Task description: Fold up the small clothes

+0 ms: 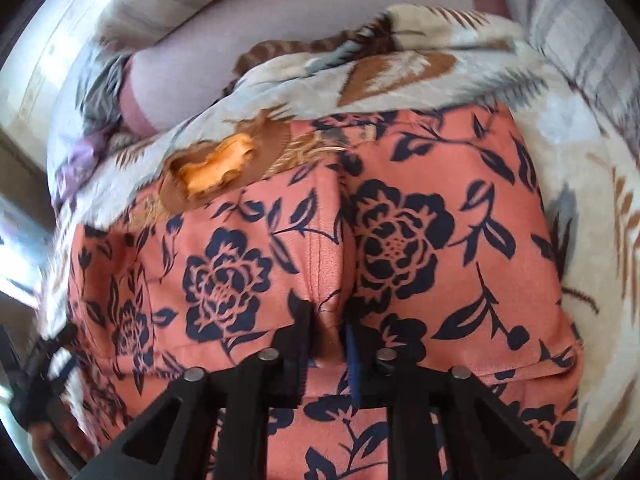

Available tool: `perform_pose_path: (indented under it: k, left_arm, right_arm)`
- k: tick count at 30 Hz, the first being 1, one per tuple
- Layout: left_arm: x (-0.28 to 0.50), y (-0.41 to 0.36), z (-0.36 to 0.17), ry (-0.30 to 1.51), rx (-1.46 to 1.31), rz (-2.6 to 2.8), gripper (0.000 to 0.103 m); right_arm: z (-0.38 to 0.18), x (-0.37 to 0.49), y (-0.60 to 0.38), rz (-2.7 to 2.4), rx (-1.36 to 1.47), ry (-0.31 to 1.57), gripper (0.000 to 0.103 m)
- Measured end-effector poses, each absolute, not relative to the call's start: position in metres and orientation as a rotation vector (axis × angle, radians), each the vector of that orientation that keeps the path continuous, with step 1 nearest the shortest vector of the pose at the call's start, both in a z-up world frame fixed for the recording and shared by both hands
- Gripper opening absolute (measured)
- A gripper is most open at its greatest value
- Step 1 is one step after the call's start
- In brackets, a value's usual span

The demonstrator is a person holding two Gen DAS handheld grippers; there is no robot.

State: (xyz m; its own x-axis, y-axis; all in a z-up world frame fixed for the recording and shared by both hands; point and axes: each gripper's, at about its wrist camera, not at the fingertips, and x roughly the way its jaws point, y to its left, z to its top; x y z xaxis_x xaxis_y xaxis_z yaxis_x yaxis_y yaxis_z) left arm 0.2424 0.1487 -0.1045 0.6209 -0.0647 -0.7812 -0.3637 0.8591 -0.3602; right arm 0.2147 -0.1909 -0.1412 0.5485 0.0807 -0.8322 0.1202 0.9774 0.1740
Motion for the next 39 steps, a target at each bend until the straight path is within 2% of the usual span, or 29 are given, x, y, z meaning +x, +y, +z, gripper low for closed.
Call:
perform_pose_path:
  k: [7, 9, 12, 13, 15, 16, 17, 21, 23, 24, 30, 34, 35, 36, 37, 39]
  left_arm:
    - [0.239, 0.155, -0.101, 0.888, -0.543, 0.178, 0.095]
    - [0.239, 0.156, -0.101, 0.881, -0.547, 0.195, 0.095]
    - [0.241, 0.153, -0.103, 0.890, -0.525, 0.191, 0.095]
    - [0.241, 0.150, -0.103, 0.894, -0.505, 0.188, 0.095]
    - [0.243, 0.143, -0.104, 0.906, -0.459, 0.179, 0.095]
    - [0.244, 0.139, -0.104, 0.905, -0.437, 0.178, 0.095]
    - [0.245, 0.136, -0.104, 0.903, -0.420, 0.177, 0.095]
    - [0.247, 0.127, -0.104, 0.901, -0.362, 0.164, 0.095]
    - [0.248, 0.126, -0.106, 0.901, -0.350, 0.163, 0.095]
    - [0.248, 0.125, -0.106, 0.902, -0.348, 0.164, 0.095]
    - [0.248, 0.124, -0.107, 0.904, -0.332, 0.164, 0.095]
    - [0.251, 0.122, -0.108, 0.902, -0.322, 0.173, 0.095]
    - [0.251, 0.121, -0.108, 0.900, -0.315, 0.176, 0.095]
    - [0.252, 0.120, -0.108, 0.899, -0.306, 0.177, 0.095]
    - [0.251, 0.120, -0.108, 0.898, -0.301, 0.177, 0.095]
    - [0.251, 0.119, -0.108, 0.897, -0.298, 0.177, 0.095]
  right_arm:
    - [-0.069, 0.177, -0.177, -0.105, 0.003, 0.809, 0.012]
    - [-0.089, 0.179, -0.194, -0.167, 0.000, 0.874, 0.013]
    - [-0.156, 0.189, -0.224, -0.158, 0.121, 1.105, 0.020]
    - [-0.160, 0.182, -0.232, -0.146, 0.181, 1.070, 0.022]
    - [-0.152, 0.174, -0.240, -0.171, 0.246, 1.000, 0.031]
    - [-0.148, 0.173, -0.239, -0.185, 0.241, 0.990, 0.041]
    - [-0.139, 0.174, -0.237, -0.194, 0.214, 0.964, 0.056]
    - [-0.096, 0.177, -0.228, -0.160, 0.224, 0.790, 0.069]
    - [-0.087, 0.187, -0.221, -0.099, 0.262, 0.752, 0.079]
    - [-0.089, 0.194, -0.217, -0.077, 0.268, 0.759, 0.079]
    - [-0.136, 0.226, -0.224, -0.184, 0.278, 0.886, 0.079]
    - [-0.148, 0.237, -0.230, -0.184, 0.224, 0.934, 0.079]
    - [-0.152, 0.244, -0.228, -0.168, 0.198, 0.955, 0.070]
    - [-0.153, 0.248, -0.224, -0.160, 0.166, 0.976, 0.056]
    - [-0.153, 0.251, -0.221, -0.157, 0.127, 0.991, 0.019]
    - [-0.139, 0.249, -0.211, -0.159, 0.054, 0.953, 0.015]
